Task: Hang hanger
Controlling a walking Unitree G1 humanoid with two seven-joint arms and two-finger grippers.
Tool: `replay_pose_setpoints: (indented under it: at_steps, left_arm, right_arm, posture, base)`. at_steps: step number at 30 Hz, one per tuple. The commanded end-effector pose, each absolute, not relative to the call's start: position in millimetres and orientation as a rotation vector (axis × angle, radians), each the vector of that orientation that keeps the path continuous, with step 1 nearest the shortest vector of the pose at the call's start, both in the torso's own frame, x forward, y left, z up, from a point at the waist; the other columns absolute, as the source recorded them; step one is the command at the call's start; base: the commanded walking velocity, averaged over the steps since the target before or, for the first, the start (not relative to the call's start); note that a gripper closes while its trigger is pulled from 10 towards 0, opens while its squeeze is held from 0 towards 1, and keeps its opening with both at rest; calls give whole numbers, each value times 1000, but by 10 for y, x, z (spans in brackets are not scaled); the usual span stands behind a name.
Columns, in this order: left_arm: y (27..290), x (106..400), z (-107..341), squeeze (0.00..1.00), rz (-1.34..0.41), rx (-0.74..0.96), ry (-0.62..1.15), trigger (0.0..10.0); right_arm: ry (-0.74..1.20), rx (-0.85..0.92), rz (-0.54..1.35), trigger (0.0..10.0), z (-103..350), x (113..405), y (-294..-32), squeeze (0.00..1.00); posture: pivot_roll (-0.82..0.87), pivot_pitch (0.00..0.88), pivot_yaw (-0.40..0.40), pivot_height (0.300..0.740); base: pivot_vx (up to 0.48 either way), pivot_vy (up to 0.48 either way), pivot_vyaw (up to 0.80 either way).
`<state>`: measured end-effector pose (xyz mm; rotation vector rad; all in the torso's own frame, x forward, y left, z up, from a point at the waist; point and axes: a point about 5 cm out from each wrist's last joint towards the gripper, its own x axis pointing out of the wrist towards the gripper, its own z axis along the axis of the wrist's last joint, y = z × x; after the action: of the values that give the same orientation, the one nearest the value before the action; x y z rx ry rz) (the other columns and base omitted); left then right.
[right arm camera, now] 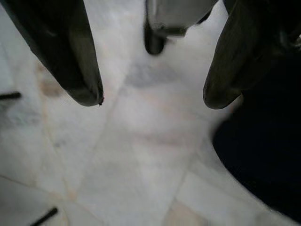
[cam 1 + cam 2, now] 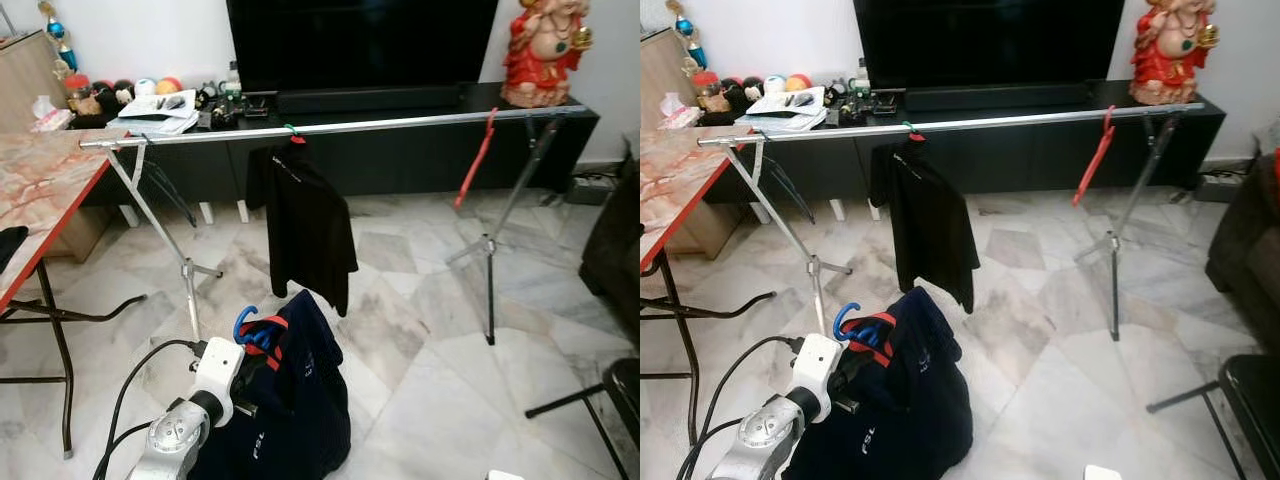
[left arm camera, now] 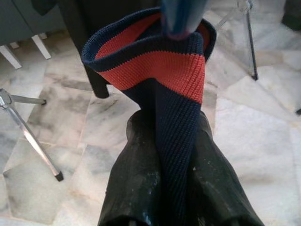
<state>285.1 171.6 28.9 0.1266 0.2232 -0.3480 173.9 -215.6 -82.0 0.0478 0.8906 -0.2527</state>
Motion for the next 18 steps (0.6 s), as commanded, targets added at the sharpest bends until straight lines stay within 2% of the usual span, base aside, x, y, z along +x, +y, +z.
replay_pose_setpoints:
  at_steps: [1,12,18]
  left_arm:
    - [1670,2892,363,0,-356,112,187,10000]
    - [1647,2850,333,0,-355,107,201,10000]
    - [1775,2790,321,0,-299,88,199,10000]
  right_arm:
    - [921,40,-256,10000,-860,1645,-2178,0]
    - [936,18,-226,10000,-882,1606,-2149,0]
    - [948,5,-208,10000,-899,1570,-2142,0]
  posture:
    - [2,22,63,740]
    - [-4,9,61,740]
    - [-12,0,61,740]
  base:
    - [341,0,0]
    - [342,0,0]
    - [344,0,0]
